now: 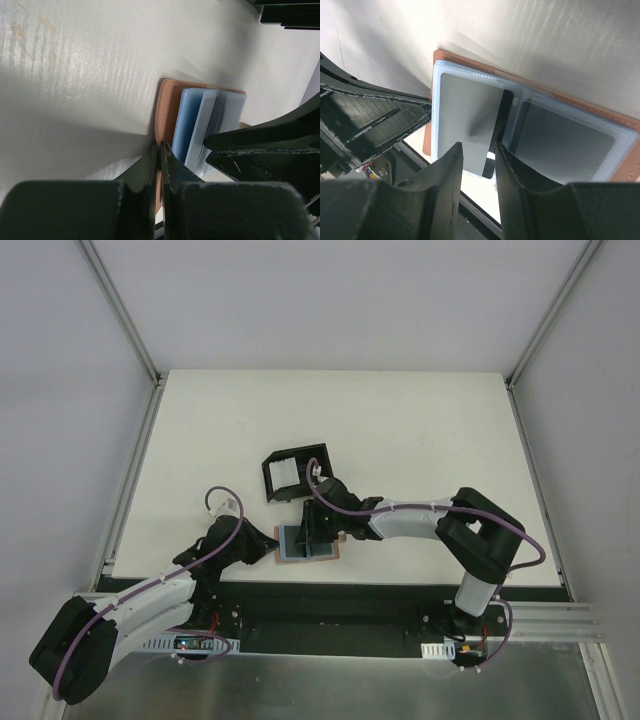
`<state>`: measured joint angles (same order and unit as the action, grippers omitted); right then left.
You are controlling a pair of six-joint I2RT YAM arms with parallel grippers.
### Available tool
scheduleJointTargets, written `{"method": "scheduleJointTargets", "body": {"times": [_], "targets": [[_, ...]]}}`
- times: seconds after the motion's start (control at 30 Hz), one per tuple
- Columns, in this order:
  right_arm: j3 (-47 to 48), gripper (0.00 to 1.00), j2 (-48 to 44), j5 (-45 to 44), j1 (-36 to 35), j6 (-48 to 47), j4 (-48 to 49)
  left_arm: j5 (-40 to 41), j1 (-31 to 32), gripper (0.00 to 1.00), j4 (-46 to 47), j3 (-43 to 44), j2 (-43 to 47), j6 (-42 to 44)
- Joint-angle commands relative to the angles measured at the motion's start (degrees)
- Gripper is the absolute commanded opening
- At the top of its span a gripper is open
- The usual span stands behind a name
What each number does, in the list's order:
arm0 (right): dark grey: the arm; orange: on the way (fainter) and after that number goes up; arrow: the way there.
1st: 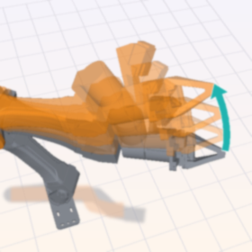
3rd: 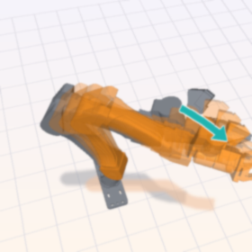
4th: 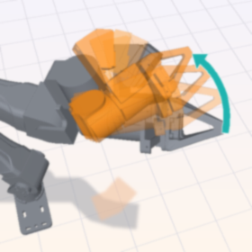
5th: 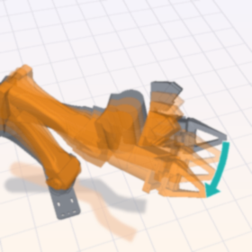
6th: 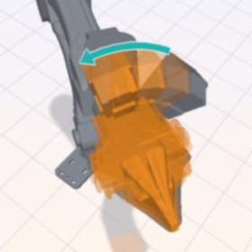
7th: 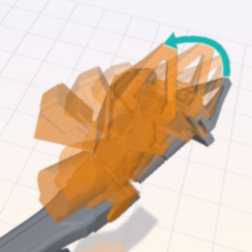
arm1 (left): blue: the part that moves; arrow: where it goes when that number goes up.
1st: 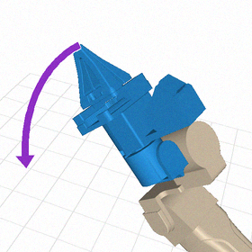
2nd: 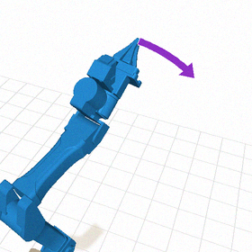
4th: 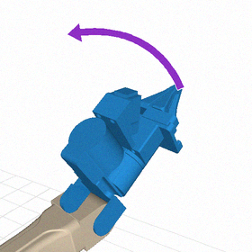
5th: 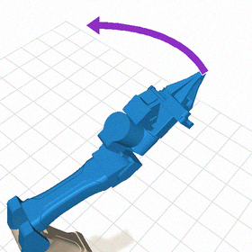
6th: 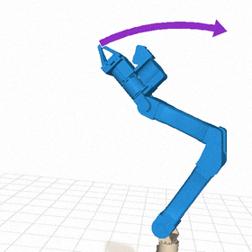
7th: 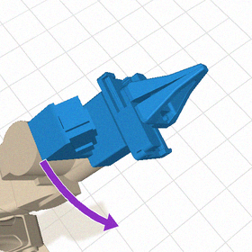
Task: Put the credit cards into the card holder
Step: Insert the credit card into the card holder.
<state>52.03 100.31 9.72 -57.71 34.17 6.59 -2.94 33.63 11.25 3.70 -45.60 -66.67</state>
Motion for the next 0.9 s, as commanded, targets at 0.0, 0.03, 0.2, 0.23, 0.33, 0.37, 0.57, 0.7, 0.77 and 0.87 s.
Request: {"method": "scheduleJointTargets", "body": {"times": [0.0, 0.03, 0.2, 0.23, 0.33, 0.37, 0.57, 0.7, 0.77, 0.87], "targets": [[2.6, 0.35, 0.9, 1.8, -0.8, -1.1, -0.4, 0.0, -0.5, 0.00, -1.6, -2.2, 0.2, 0.5], [2.6, 0.35, 0.9, 2.0, -0.8, -1.1, -0.2, 0.0, -0.5, 0.00, -1.6, -2.3, 0.2, 0.5], [2.5, 0.35, -0.2, 1.3, -0.8, -1.7, -0.1, 0.0, -0.5, 0.00, -1.6, -2.2, 0.1, 0.7], [2.2, 0.35, -0.6, 0.8, -0.8, -1.7, -0.2, 0.0, -0.5, 0.00, -1.6, -2.2, 0.2, 0.7], [1.4, 0.35, -2.3, -0.9, -0.9, -2.4, -0.5, -0.2, -0.5, 0.00, -1.6, -2.2, 0.1, 0.7], [1.1, 0.35, -3.0, -1.5, -0.8, -2.7, -0.6, -0.1, -0.5, 0.00, -1.5, -2.2, 0.1, 0.7], [0.4, 0.36, -4.7, -4.3, -0.8, -3.3, -2.1, 0.0, -0.5, 0.00, -1.6, -2.3, 0.2, 0.6], [1.2, 0.36, -3.5, -4.4, -0.9, -3.1, -4.3, 0.0, -0.5, 0.00, -1.6, -2.3, 0.2, 0.6], [1.8, 0.36, -2.4, -4.3, -0.9, -2.6, -5.1, 0.0, -0.5, 0.00, -1.6, -2.3, 0.0, 0.6], [2.5, 0.36, -1.0, -3.8, -0.8, -2.4, -6.3, 0.0, -0.5, 0.00, -1.5, -2.2, -0.1, 0.7]]}}
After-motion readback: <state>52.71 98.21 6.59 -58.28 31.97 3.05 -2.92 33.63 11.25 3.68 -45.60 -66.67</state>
